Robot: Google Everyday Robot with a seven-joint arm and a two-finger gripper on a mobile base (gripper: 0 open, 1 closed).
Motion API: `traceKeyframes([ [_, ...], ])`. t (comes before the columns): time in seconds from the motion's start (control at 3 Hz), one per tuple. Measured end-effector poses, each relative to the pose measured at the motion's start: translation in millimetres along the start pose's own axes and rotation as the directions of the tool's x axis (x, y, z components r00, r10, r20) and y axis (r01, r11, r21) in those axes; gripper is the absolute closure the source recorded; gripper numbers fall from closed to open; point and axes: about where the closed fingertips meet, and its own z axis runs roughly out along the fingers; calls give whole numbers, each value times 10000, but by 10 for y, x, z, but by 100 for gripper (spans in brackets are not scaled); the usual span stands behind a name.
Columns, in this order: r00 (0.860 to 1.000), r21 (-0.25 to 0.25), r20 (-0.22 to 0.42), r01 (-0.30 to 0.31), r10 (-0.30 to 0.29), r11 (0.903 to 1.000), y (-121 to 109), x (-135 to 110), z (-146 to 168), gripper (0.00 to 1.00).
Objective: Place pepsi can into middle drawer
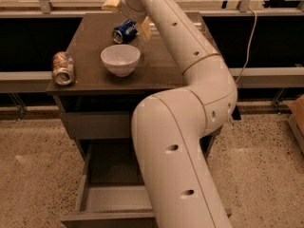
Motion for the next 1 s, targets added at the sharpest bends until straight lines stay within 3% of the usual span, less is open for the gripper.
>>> traceKeyframes([
  [0.33,9991,-192,-11,418,-418,9989,-41,-40,175,0],
  [1.0,9937,-613,-999,449,-508,9971,-68,100,531,0],
])
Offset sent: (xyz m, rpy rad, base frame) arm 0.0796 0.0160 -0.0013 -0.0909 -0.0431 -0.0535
